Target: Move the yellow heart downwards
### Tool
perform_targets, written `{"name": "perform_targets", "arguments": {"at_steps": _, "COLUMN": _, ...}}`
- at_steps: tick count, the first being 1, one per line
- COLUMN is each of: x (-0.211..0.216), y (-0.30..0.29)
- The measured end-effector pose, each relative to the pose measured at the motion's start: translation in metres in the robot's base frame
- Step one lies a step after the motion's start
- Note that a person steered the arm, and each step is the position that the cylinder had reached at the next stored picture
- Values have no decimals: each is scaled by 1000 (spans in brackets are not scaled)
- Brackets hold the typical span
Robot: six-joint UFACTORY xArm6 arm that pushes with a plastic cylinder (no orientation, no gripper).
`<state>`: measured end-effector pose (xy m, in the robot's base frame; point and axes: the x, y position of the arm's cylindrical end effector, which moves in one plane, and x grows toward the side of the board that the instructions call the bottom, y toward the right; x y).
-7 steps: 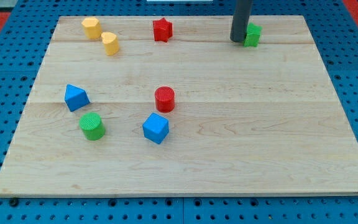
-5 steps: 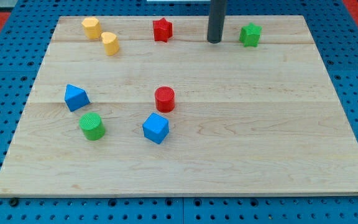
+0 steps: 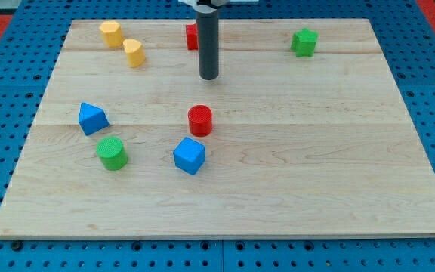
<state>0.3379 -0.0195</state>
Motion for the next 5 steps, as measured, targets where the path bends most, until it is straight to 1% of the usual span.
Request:
{"name": "perform_targets", "arguments": {"at_steps": 2, "x": 3, "y": -60}}
{"name": "perform_targets", "arguments": {"at_steps": 3, "x": 0, "y": -59}}
{"name": "perform_targets", "arguments": {"at_steps": 4, "x": -37, "y": -68}}
{"name": "perform_targets", "arguments": {"at_steps": 5, "x": -88, "y": -78}}
